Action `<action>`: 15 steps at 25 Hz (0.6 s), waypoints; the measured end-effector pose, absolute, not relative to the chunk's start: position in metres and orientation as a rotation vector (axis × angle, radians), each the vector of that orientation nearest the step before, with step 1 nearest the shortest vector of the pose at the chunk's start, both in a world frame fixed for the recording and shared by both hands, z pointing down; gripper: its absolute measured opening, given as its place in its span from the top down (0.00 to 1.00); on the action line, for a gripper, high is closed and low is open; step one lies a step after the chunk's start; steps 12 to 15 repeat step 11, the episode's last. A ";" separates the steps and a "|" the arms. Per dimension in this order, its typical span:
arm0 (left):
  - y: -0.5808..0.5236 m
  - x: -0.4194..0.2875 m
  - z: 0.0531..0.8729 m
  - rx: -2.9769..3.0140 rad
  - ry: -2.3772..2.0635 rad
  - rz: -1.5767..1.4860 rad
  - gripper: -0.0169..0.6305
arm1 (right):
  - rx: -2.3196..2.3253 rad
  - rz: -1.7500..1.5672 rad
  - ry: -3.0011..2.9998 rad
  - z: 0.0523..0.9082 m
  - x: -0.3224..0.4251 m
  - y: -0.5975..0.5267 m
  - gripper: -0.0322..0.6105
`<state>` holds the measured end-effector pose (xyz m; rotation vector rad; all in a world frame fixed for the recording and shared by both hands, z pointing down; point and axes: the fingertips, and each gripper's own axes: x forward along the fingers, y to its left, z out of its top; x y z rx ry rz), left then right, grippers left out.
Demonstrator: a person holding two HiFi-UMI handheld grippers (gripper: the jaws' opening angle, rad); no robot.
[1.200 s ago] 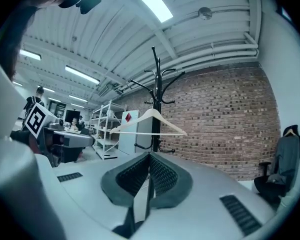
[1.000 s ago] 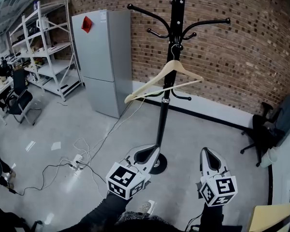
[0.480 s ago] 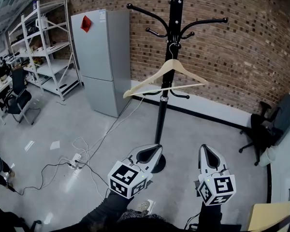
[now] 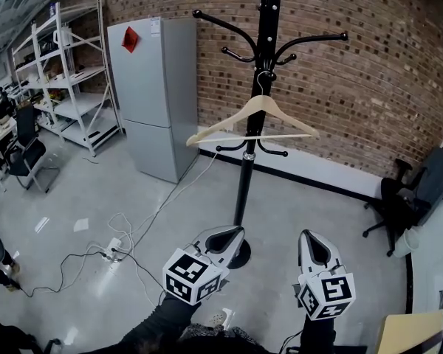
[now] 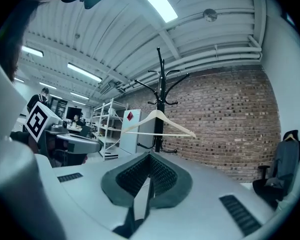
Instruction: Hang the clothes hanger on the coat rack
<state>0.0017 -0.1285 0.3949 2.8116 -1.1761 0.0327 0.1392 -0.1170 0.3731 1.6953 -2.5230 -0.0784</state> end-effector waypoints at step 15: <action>-0.139 0.001 0.404 2.786 -1.129 0.049 0.96 | 1.665 0.026 -2.539 0.392 0.146 -0.125 0.94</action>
